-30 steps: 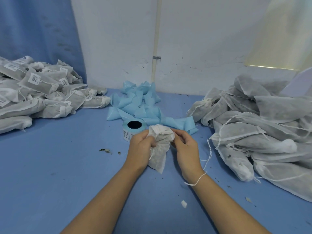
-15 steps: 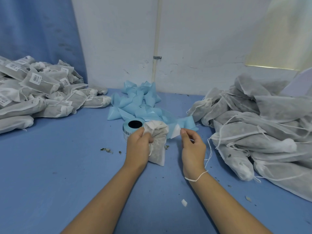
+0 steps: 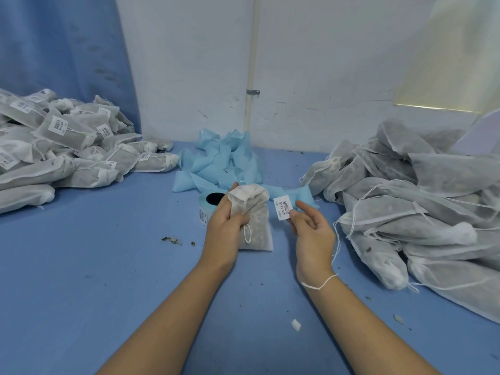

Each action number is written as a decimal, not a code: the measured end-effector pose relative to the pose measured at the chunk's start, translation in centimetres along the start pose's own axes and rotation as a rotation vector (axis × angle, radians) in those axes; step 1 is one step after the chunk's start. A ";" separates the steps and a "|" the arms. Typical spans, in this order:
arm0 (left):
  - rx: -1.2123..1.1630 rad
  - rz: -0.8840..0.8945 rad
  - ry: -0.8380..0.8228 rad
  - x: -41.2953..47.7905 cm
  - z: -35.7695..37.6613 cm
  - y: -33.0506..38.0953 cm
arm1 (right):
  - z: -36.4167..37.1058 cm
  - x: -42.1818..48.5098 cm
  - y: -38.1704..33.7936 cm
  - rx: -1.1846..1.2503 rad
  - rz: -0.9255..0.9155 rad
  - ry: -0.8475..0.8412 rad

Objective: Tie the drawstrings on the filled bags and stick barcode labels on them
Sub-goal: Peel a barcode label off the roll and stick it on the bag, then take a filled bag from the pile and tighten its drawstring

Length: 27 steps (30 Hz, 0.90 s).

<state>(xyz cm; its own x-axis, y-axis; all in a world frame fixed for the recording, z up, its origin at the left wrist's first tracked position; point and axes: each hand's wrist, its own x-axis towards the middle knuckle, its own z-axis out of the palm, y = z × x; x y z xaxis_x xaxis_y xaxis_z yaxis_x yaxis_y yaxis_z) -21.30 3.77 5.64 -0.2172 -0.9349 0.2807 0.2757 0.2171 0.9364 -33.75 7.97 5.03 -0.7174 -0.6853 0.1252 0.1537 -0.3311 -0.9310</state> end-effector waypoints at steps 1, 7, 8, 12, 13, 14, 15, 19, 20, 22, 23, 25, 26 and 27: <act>0.010 0.002 -0.002 0.0 0.0 0.0 | 0.0 0.0 0.0 -0.007 0.008 -0.012; 0.023 0.005 0.024 0.2 -0.2 -0.3 | 0.2 -0.3 -0.5 0.012 0.023 -0.016; 0.024 0.022 0.033 0.2 -0.3 -0.3 | 0.2 -0.4 -0.6 0.027 0.034 -0.011; 0.014 0.085 0.077 0.1 -0.1 -0.2 | 0.3 -0.6 -1.3 0.138 0.151 -0.024; -0.008 0.094 0.099 0.2 0.1 -0.1 | 0.3 -0.7 -1.5 0.204 0.214 -0.035; -0.037 0.102 0.126 0.3 0.3 0.1 | 0.5 -0.9 -1.7 0.288 0.288 -0.051; -0.065 0.111 0.151 0.5 0.5 0.3 | 0.6 -1.2 -1.9 0.370 0.356 -0.070; -0.126 0.129 0.192 0.7 1.3 0.8 | 1.5 -2.3 -1.7 0.443 0.499 -0.218; -0.133 0.122 0.204 0.7 1.4 0.9 | 1.7 -2.5 -1.6 0.415 0.512 -0.254; -0.156 0.113 0.214 0.7 1.6 1.1 | 1.9 -2.7 -1.4 0.359 0.519 -0.299; -0.165 0.112 0.214 0.7 1.7 1.2 | 1.9 -2.7 -1.3 0.338 0.519 -0.304; -0.183 0.106 0.212 0.8 1.9 1.3 | 1.8 -2.6 -1.2 0.316 0.524 -0.313; -0.197 0.102 0.208 0.8 2.0 1.3 | 1.8 -2.5 -1.2 0.308 0.527 -0.318; -0.204 0.102 0.201 0.8 2.0 1.3 | 1.8 -2.5 -1.1 0.296 0.527 -0.322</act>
<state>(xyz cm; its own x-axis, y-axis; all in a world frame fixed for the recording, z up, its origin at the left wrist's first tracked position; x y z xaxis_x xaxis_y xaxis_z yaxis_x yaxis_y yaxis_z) -23.02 3.93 7.51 0.0054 -0.9525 0.3046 0.4733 0.2708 0.8383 -30.90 8.92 6.37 -0.2645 -0.9473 -0.1808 0.6395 -0.0320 -0.7681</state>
